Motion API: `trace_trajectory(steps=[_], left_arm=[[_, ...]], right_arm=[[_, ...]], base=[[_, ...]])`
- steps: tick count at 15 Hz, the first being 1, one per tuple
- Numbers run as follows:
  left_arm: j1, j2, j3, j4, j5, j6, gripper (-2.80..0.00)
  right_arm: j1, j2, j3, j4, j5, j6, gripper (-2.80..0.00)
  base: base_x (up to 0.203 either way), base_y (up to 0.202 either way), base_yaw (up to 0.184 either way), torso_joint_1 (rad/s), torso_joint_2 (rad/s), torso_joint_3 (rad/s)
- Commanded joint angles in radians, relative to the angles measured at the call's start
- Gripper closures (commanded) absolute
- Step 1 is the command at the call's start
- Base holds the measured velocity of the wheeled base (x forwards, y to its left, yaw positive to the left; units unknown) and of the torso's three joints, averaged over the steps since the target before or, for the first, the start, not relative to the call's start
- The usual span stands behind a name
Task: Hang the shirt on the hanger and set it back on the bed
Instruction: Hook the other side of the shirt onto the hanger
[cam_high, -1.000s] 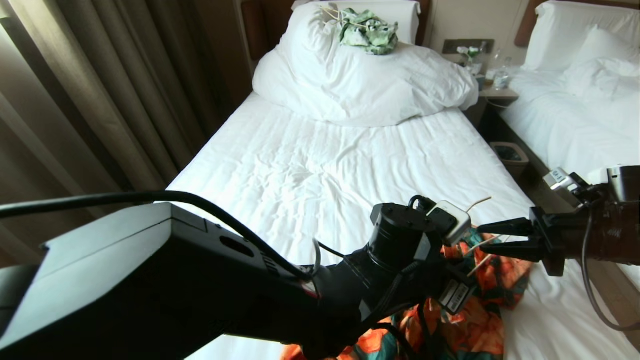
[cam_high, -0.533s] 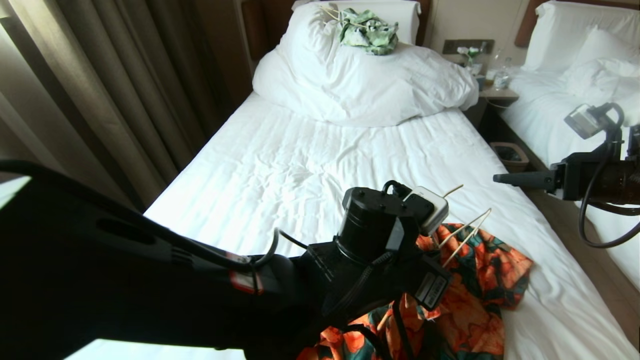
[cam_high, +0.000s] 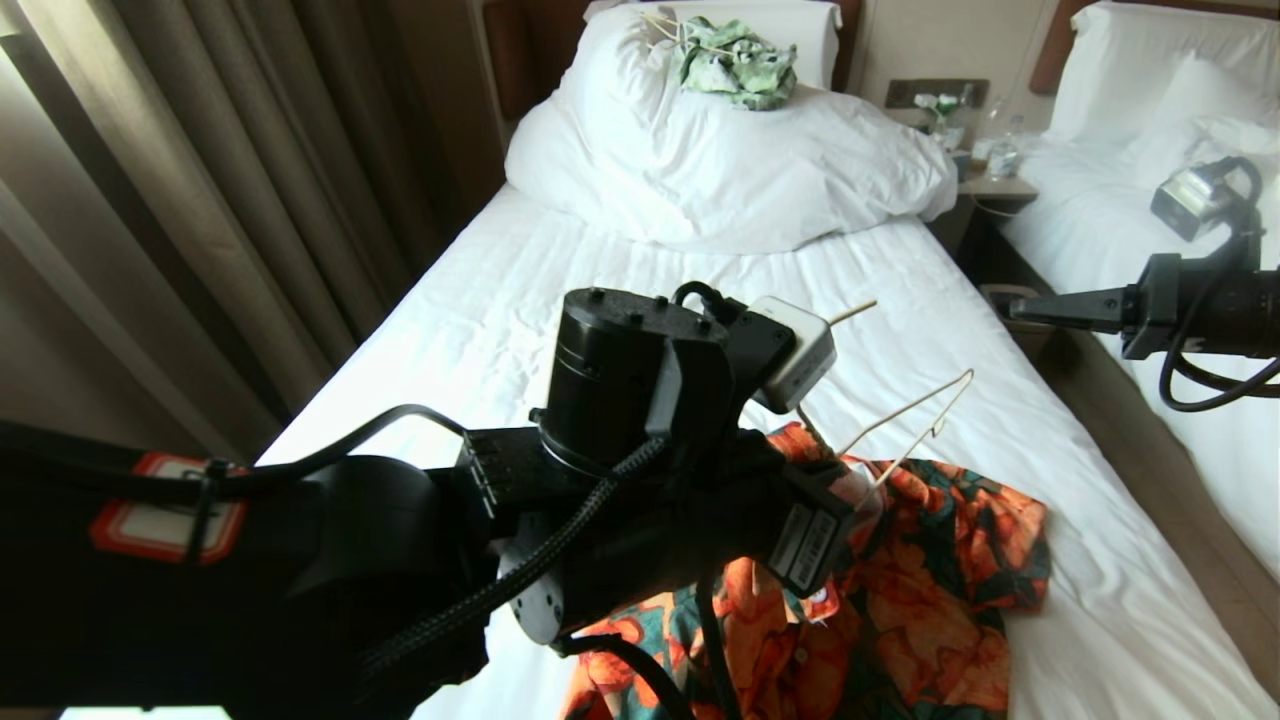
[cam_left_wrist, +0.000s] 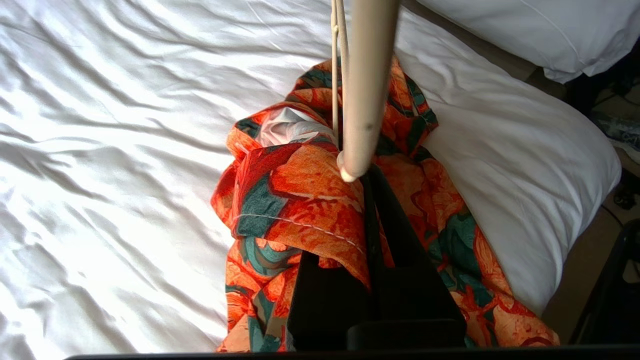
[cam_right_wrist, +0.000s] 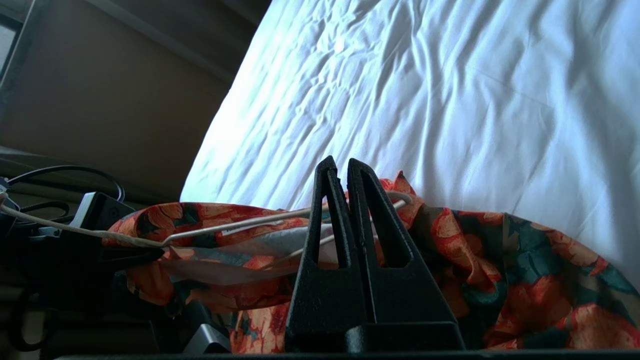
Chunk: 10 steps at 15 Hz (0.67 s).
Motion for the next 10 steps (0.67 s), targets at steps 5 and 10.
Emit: trace_trajectory(steps=[5,10], left_arm=[[0.03,-0.05,-0.043,0.055,0.023,0.001,0.0],[0.032,-0.05,-0.06,0.059,0.023,0.002,0.0]], right_arm=[[0.092,0.044,-0.045,0.317,-0.167,-0.325,0.0],[0.153,0.108,-0.02,0.443,-0.236,-0.544,0.0]], base=[[0.0,0.0,0.0,0.0,0.0,0.0],[0.0,0.0,0.0,0.0,0.0,0.0]])
